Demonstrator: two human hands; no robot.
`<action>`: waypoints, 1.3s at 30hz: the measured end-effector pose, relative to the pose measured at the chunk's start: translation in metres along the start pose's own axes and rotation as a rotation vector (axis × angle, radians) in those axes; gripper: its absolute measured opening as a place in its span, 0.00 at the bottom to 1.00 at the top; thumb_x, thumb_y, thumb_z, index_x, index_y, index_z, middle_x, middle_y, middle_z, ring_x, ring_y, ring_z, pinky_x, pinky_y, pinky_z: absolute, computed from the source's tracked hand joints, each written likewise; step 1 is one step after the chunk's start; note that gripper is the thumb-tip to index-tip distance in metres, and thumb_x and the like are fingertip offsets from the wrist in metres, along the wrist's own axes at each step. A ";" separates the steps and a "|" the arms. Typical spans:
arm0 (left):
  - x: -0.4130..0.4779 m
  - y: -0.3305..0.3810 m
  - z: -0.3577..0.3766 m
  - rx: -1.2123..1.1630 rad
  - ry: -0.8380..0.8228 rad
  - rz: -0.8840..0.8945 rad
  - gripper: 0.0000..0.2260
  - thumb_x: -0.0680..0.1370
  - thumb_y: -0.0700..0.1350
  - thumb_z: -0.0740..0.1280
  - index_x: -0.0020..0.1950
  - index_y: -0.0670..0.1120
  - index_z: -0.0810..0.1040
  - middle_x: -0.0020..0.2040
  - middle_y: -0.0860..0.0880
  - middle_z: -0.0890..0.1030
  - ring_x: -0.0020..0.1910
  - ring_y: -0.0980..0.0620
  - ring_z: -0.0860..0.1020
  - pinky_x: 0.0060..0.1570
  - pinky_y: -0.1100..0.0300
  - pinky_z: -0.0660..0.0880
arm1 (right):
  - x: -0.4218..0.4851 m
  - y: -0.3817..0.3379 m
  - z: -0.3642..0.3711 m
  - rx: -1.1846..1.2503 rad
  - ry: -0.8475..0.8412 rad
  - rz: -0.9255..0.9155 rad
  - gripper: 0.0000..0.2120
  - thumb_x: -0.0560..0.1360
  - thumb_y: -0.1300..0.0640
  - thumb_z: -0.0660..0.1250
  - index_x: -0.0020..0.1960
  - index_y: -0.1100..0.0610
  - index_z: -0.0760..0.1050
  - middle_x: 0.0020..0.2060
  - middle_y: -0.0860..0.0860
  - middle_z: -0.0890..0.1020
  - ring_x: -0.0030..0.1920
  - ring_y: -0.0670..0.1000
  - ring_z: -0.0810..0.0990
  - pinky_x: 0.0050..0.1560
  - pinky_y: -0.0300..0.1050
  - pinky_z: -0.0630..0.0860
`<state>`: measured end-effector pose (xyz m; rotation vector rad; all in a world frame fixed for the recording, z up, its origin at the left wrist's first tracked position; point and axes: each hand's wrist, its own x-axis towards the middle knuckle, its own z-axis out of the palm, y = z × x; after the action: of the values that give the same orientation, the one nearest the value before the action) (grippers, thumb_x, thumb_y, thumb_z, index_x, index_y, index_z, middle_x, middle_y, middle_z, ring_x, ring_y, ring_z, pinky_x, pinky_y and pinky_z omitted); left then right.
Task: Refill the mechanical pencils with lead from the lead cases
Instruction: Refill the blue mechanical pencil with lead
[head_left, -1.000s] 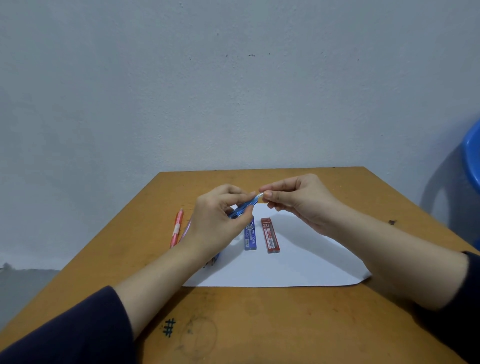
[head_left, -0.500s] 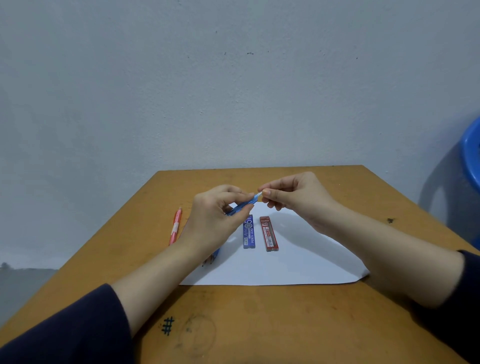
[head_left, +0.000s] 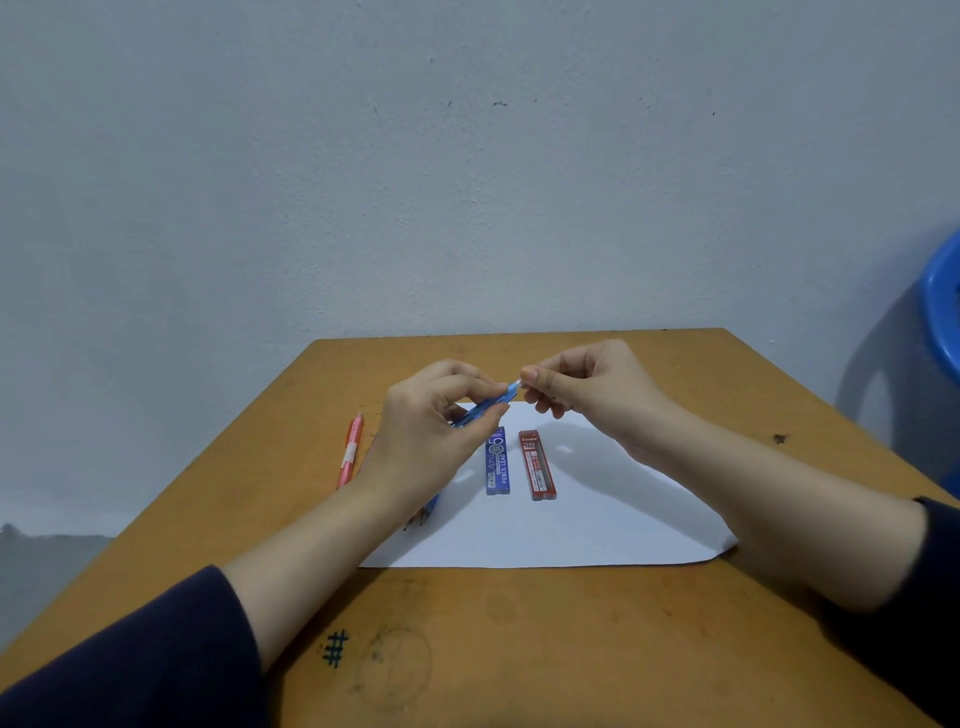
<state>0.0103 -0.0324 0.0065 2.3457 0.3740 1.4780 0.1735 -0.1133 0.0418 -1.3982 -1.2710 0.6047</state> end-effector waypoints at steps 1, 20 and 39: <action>0.000 0.000 0.000 0.000 0.000 0.003 0.06 0.71 0.36 0.75 0.47 0.42 0.84 0.44 0.50 0.82 0.42 0.57 0.80 0.37 0.66 0.77 | 0.000 0.000 0.000 -0.004 -0.004 -0.005 0.07 0.75 0.60 0.69 0.38 0.60 0.81 0.30 0.52 0.81 0.29 0.44 0.76 0.32 0.34 0.72; 0.000 0.002 -0.001 -0.024 0.024 0.041 0.04 0.70 0.36 0.75 0.44 0.41 0.84 0.43 0.50 0.81 0.41 0.57 0.79 0.37 0.62 0.78 | -0.002 0.003 0.005 0.019 0.018 -0.072 0.17 0.79 0.53 0.63 0.37 0.63 0.80 0.30 0.54 0.81 0.30 0.47 0.76 0.32 0.38 0.72; -0.001 0.002 -0.001 -0.015 0.037 0.058 0.04 0.71 0.39 0.74 0.45 0.41 0.84 0.43 0.49 0.81 0.41 0.58 0.80 0.38 0.68 0.77 | -0.004 0.008 0.004 0.101 0.055 -0.141 0.07 0.75 0.65 0.68 0.38 0.59 0.80 0.27 0.51 0.80 0.28 0.46 0.75 0.29 0.38 0.70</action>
<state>0.0090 -0.0345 0.0076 2.3386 0.3055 1.5475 0.1720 -0.1138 0.0328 -1.2230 -1.2657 0.5228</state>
